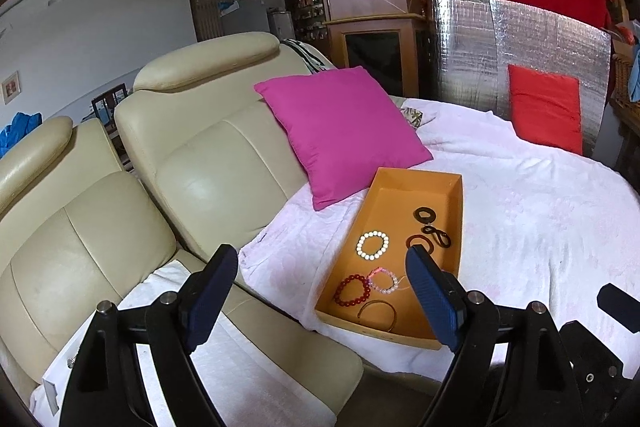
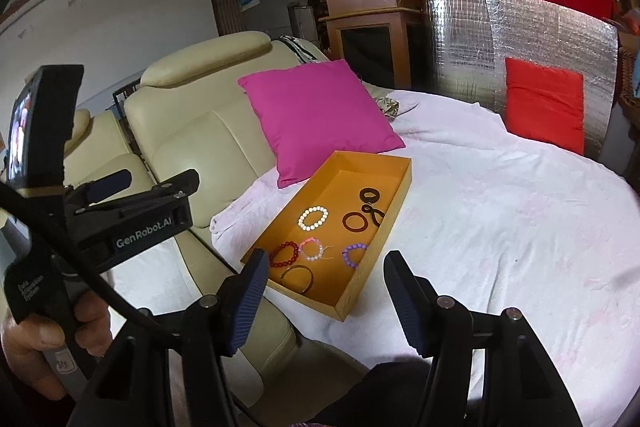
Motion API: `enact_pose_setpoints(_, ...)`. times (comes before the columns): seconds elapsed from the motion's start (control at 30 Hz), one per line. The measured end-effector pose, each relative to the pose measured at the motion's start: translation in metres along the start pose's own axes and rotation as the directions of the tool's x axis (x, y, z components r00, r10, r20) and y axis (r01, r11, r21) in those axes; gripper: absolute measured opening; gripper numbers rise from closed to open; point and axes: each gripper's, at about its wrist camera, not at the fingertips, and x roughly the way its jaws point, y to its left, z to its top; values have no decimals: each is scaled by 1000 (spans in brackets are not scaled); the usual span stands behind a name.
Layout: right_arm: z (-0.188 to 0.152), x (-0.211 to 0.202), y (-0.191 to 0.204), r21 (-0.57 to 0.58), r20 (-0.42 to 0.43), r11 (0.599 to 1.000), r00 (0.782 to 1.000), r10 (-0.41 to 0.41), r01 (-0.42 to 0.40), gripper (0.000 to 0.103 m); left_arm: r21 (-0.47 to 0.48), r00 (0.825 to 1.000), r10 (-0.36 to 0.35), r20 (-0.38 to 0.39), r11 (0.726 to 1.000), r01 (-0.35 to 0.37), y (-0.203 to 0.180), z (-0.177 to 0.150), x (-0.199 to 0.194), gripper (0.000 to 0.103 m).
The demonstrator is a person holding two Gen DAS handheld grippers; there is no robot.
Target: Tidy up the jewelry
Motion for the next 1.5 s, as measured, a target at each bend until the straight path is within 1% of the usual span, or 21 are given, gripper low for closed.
enact_pose_setpoints(0.13, -2, 0, -2, 15, -5, 1000, 1000, 0, 1, 64, 10, 1000, 9, 8, 1000, -9, -1, -1, -3, 86)
enact_pose_setpoints(0.53, -2, -3, -2, 12, 11, 1000, 1000, -12, 12, 64, 41, 1000, -4, 13, 999, 3, -6, -2, -4, 86)
enact_pose_setpoints(0.93, 0, 3, 3, 9, 5, 1000, 1000, -21, 21, 64, 27, 1000, -1, -12, 1000, 2, 4, -6, 9, 86)
enact_pose_setpoints(1.5, 4, 12, 14, -12, 2, 999, 999, -39, 39, 65, 2, 1000, -11, -22, 1000, 11, 17, -10, 18, 86)
